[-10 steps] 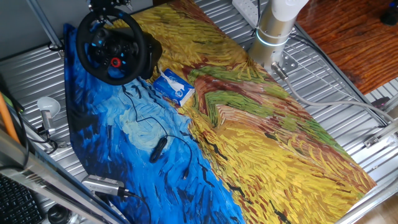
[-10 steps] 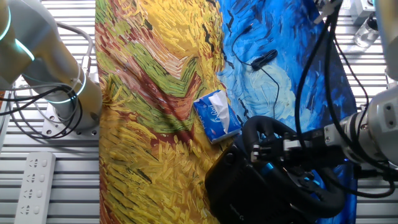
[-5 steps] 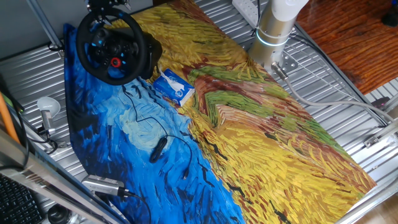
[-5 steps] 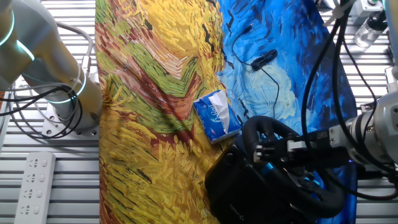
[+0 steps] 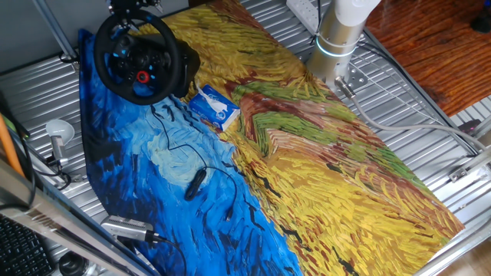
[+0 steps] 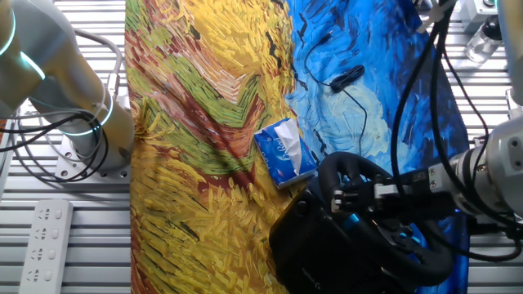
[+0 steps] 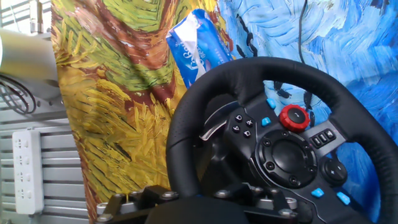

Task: Rotate the steering wheel 90 degrees clockwise

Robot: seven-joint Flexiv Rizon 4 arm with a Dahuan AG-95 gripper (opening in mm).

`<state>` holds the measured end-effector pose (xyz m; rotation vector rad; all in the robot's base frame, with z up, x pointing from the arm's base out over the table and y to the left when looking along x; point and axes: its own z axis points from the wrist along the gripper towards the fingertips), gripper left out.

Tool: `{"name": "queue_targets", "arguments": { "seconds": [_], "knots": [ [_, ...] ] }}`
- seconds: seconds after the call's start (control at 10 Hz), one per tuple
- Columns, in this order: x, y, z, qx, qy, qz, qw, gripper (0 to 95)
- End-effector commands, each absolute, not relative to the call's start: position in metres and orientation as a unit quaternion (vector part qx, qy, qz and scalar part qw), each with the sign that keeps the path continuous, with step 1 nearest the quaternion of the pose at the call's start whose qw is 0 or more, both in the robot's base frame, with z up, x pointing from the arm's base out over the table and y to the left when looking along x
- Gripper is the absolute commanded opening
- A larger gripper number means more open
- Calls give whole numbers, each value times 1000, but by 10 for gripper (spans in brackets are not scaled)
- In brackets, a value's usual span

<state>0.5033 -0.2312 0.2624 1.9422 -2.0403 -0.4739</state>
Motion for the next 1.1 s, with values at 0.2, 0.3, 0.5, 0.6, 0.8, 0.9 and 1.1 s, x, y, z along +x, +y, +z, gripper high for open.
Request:
{"name": "queue_targets", "arguments": {
  "seconds": [0.2, 0.3, 0.5, 0.6, 0.8, 0.9, 1.1],
  "knots": [
    [492, -232, 255, 671, -712, -157, 136, 760],
    [491, -231, 255, 671, -712, -156, 137, 760],
    [488, -229, 252, 671, -712, -155, 135, 570],
    [487, -228, 251, 670, -713, -154, 134, 570],
    [488, -227, 251, 673, -712, -152, 133, 380],
    [488, -227, 250, 675, -710, -152, 132, 190],
    [488, -226, 250, 681, -705, -149, 129, 190]
  ]
}}
